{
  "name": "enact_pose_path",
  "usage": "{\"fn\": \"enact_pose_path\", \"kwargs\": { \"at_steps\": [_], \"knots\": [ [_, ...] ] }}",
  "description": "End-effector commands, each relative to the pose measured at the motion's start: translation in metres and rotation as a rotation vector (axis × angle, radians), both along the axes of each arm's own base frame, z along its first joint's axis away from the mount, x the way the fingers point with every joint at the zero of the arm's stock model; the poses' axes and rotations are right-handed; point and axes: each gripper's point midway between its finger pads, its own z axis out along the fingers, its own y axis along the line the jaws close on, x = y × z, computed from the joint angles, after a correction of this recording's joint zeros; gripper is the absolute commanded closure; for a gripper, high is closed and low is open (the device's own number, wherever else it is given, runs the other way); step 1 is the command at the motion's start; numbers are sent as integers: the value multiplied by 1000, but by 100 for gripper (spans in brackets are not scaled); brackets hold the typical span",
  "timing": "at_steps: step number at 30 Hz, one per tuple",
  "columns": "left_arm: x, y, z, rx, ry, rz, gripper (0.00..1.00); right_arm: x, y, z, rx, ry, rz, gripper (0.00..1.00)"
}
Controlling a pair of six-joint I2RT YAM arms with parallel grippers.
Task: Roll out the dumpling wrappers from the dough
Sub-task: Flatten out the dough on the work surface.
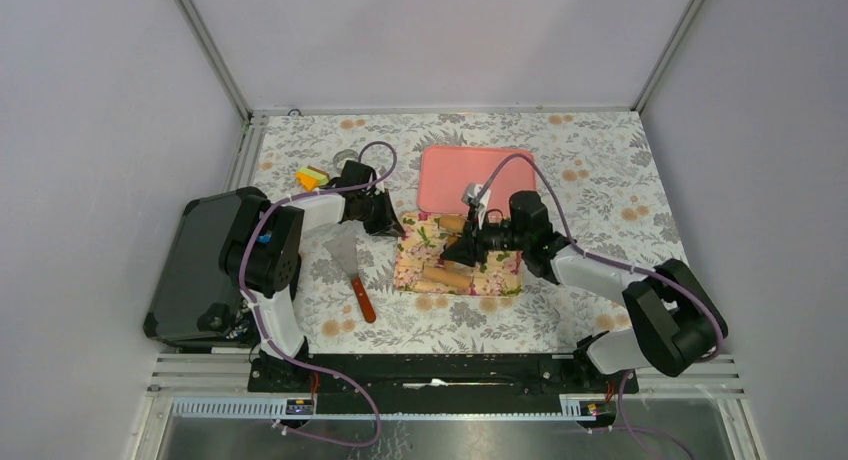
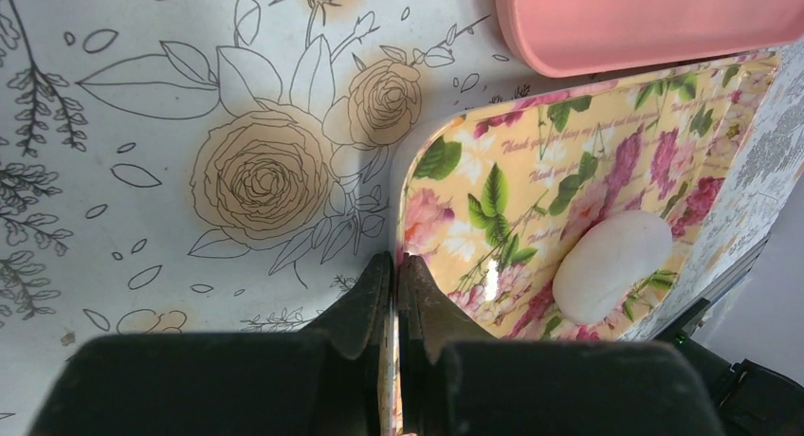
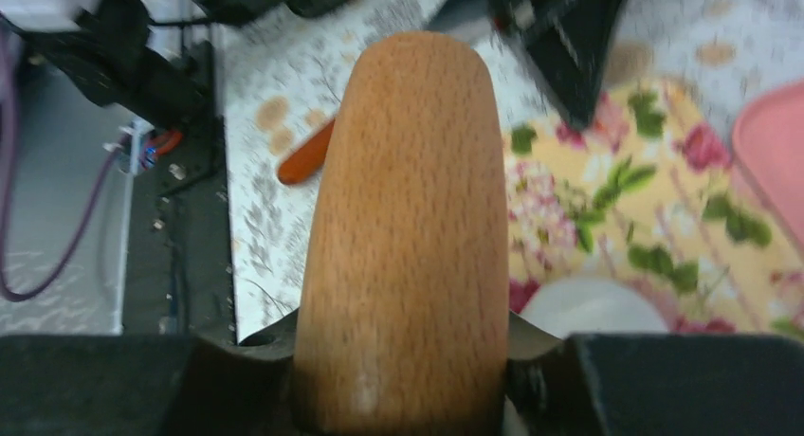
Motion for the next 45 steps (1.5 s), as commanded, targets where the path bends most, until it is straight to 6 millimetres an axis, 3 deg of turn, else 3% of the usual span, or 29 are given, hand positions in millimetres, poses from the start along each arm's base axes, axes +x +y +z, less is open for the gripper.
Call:
{"fn": "enact_pose_path", "kwargs": {
  "at_steps": [1, 4, 6, 9, 12, 17, 22, 27, 38, 45],
  "knots": [
    [-7, 25, -25, 106, 38, 8, 100, 0, 16, 100, 142, -133, 110, 100],
    [-6, 24, -21, 102, 21, 1, 89, 17, 18, 126, 148, -190, 45, 100],
    [-4, 24, -18, 99, 4, -3, 79, 37, 15, 130, 134, -243, -52, 100],
    [-2, 23, -14, 99, -15, -10, 72, 68, 2, 111, 64, -333, -203, 100],
    [-2, 24, -14, 99, -18, -11, 71, 82, -11, 80, 2, -357, -298, 100],
    [-2, 23, -14, 92, -11, -13, 71, 69, -20, 30, -57, -264, -308, 100],
    [-3, 23, -17, 90, -1, -11, 71, 79, -43, -11, -205, -215, -417, 100],
    [-3, 22, -16, 84, 0, -11, 73, 59, -55, -48, -284, -108, -411, 100],
    [-5, 20, -16, 75, 7, -11, 77, 42, -56, -74, -304, -12, -380, 100],
    [-6, 20, -18, 69, 15, -11, 78, 39, -57, -79, -309, 6, -380, 100]
  ]
}}
